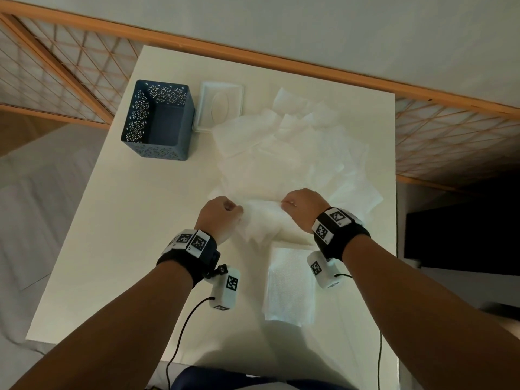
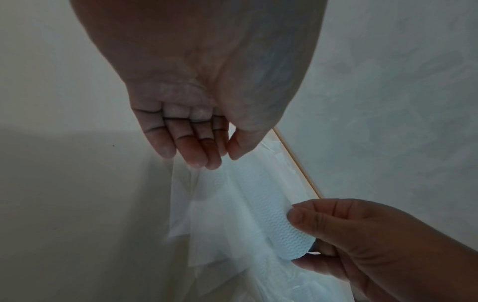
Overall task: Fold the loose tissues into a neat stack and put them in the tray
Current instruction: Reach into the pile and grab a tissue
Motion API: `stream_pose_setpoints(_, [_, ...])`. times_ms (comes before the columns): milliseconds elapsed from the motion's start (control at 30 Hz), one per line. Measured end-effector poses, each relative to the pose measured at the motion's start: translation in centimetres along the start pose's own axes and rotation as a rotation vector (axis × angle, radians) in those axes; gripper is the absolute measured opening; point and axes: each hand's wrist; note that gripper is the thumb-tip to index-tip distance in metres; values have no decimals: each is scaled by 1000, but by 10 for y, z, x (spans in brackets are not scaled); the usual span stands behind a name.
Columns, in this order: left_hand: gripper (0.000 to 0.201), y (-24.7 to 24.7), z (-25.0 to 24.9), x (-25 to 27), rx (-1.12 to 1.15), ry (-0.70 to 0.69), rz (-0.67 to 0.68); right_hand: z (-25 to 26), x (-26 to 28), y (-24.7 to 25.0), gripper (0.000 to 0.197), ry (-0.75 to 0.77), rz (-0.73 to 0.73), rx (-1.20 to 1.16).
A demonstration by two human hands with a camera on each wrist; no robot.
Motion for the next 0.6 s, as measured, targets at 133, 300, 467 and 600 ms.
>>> stream_pose_setpoints(133, [32,-4,-7,6,93,-11,39,-3,11,9,34,-40,-131,-210])
stream_pose_setpoints(300, [53,-14,-32,27,169,-51,175,6,29,21,24,-34,-268,-345])
stream_pose_setpoints(467, [67,-20,-61,48,311,11,289,16,44,19,18,71,-284,-204])
stream_pose_setpoints(600, [69,-25,-67,48,361,86,279,22,54,10,20,189,-287,-154])
Point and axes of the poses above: each hand's wrist, its own x-axis away from the middle knuckle, its own y-axis out of the back of the hand, z = x × y, and after that the axes turned 11 degrees about y, right-handed
